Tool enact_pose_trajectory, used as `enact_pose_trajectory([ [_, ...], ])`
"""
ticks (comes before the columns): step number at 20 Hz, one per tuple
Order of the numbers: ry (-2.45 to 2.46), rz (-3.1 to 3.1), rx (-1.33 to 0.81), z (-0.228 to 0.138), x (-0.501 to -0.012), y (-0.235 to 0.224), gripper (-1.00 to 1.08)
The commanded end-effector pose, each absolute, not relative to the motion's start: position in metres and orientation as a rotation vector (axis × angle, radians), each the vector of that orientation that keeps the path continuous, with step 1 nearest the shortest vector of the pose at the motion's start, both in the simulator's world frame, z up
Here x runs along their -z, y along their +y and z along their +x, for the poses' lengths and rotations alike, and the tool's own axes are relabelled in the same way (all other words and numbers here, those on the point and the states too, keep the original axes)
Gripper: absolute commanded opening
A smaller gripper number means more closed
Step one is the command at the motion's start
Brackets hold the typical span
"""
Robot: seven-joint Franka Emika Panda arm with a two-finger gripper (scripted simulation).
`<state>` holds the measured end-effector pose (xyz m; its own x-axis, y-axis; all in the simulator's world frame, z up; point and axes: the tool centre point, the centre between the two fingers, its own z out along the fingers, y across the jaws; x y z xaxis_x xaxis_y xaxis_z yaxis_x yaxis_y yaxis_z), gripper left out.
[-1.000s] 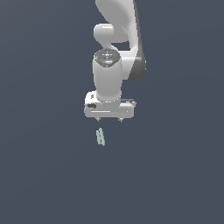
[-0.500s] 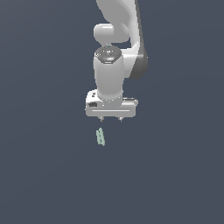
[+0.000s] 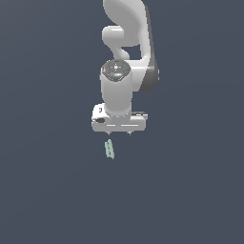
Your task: Pick up the object and move it to a goal position.
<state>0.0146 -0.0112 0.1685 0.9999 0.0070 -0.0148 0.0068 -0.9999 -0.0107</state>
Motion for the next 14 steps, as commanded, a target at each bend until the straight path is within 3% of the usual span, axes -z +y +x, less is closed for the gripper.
enact_pose_trajectory([
  [1, -0.04, -3.135, -0.06, 0.016, -0.157, -0.016, 0.68],
  [14, -0.273, -3.129, -0.352, 0.019, -0.07, -0.053, 0.68],
])
